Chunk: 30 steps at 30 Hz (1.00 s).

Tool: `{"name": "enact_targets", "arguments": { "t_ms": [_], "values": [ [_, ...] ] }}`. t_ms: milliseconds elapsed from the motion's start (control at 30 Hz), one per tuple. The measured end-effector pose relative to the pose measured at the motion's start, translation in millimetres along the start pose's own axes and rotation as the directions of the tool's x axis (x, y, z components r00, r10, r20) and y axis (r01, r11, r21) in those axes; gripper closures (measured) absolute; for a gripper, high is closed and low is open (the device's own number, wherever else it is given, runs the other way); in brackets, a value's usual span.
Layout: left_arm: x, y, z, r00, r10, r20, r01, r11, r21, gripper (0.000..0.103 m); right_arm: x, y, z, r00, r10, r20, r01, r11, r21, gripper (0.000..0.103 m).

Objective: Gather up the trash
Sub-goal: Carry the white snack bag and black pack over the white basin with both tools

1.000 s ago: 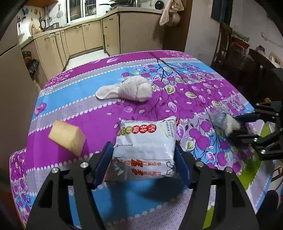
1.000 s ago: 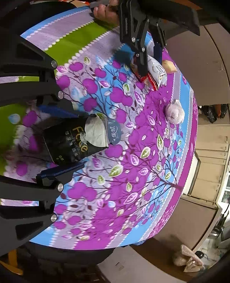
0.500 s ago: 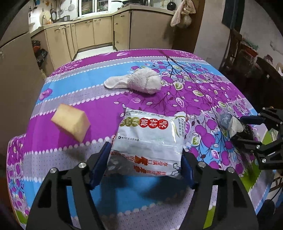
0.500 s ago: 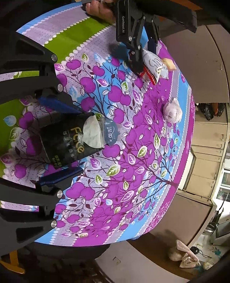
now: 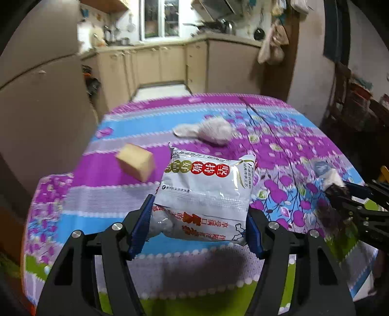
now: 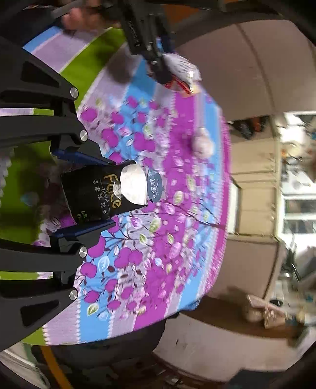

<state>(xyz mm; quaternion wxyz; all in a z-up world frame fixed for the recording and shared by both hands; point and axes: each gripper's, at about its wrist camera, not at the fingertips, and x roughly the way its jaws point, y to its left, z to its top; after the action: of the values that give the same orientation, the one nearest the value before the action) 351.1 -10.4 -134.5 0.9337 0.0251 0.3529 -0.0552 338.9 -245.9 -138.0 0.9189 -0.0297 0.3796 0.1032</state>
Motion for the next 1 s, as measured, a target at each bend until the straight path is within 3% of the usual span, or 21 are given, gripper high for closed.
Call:
{"name": "enact_targets", "arguments": {
  "t_ms": [200, 367, 1000],
  "values": [
    [-45, -10, 2, 0.991, 0.077, 0.108, -0.077, 0.997, -0.005, 0.040, -51, 21, 1, 0.986, -0.045, 0.160, 0.044, 0.999, 0.014, 0.060],
    [-74, -11, 3, 0.985, 0.087, 0.151, -0.082, 0.996, -0.039, 0.039, -89, 37, -1, 0.965, -0.062, 0.255, 0.058, 0.998, 0.023, 0.060],
    [-132, -16, 0, 0.967, 0.094, 0.235, -0.072, 0.992, -0.103, 0.039, -155, 55, -14, 0.945, -0.078, 0.318, 0.054, 0.995, 0.083, 0.059]
  ]
}}
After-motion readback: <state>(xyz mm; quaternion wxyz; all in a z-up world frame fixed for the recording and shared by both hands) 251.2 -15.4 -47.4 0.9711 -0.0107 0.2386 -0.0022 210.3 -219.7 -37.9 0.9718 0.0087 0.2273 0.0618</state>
